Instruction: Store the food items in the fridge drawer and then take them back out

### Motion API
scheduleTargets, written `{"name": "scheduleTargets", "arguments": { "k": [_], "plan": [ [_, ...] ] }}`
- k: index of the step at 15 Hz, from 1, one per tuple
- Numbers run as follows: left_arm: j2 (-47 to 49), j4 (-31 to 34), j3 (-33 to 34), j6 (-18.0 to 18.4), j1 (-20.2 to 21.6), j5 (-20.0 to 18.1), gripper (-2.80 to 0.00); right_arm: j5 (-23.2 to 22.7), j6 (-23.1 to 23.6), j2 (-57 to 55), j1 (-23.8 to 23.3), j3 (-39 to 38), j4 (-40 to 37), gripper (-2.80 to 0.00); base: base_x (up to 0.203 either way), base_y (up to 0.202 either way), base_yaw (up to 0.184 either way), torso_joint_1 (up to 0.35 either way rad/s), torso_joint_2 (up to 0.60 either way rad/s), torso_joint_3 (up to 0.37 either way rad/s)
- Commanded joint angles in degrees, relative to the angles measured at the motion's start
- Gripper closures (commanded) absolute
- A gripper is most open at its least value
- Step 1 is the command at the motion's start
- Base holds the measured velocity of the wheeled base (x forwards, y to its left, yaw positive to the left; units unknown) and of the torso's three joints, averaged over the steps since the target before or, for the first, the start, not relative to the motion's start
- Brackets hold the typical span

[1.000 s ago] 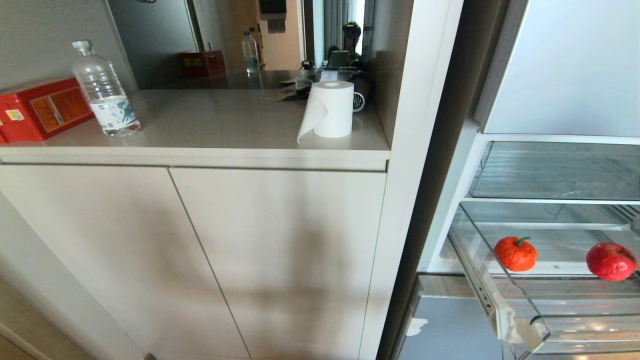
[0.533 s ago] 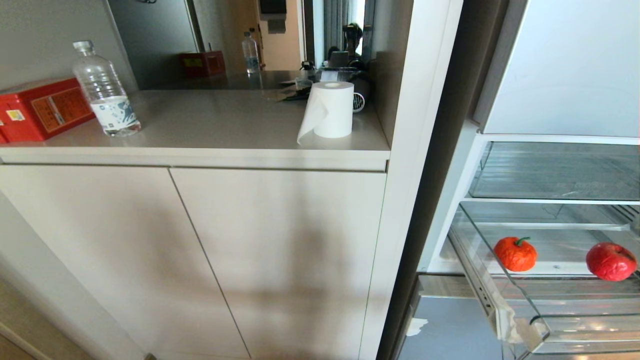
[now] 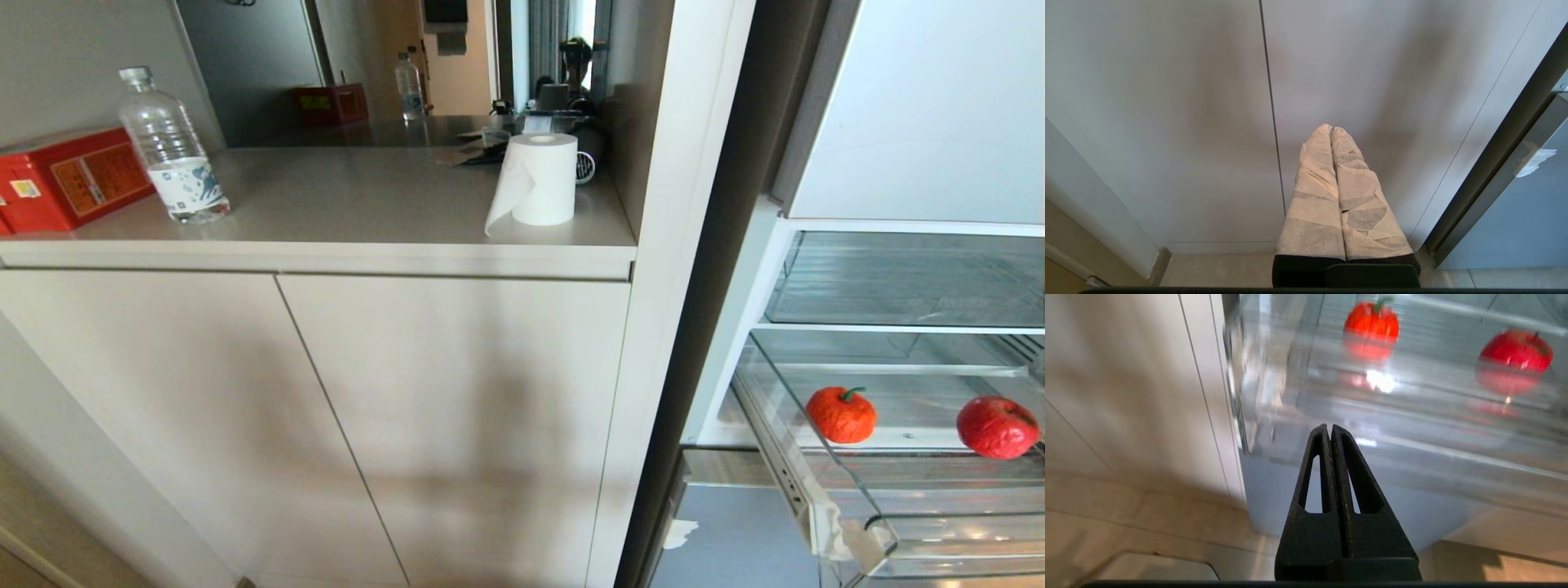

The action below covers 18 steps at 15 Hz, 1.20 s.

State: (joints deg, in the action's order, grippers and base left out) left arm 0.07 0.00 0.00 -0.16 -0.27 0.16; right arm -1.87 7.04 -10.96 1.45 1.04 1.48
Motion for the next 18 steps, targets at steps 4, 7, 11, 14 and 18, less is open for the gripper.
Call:
{"name": "scheduleTargets", "arguments": {
  "k": [4, 7, 11, 14, 18],
  "plan": [
    [0.0, 0.0, 0.0, 0.0, 0.0, 0.0, 0.00, 0.0, 0.8, 10.9, -1.4, -1.0, -1.7, 0.00, 0.000, 0.000, 0.000, 0.000, 0.00, 0.000],
    [0.0, 0.0, 0.0, 0.0, 0.0, 0.0, 0.00, 0.3, 0.2, 10.9, -1.5, -1.0, -1.7, 0.00, 0.000, 0.000, 0.000, 0.000, 0.00, 0.000],
    [0.0, 0.0, 0.0, 0.0, 0.0, 0.0, 0.00, 0.3, -0.2, 10.9, -1.5, -1.0, -1.7, 0.00, 0.000, 0.000, 0.000, 0.000, 0.00, 0.000],
    [0.0, 0.0, 0.0, 0.0, 0.0, 0.0, 0.00, 0.2, -0.2, 10.9, -1.5, -1.0, -1.7, 0.00, 0.004, 0.005, -0.082, 0.000, 0.00, 0.002],
    [0.0, 0.0, 0.0, 0.0, 0.0, 0.0, 0.00, 0.3, -0.4, 10.9, -1.5, -1.0, -1.7, 0.00, 0.000, 0.007, -0.177, 0.002, 0.00, 0.002]
  ]
}}
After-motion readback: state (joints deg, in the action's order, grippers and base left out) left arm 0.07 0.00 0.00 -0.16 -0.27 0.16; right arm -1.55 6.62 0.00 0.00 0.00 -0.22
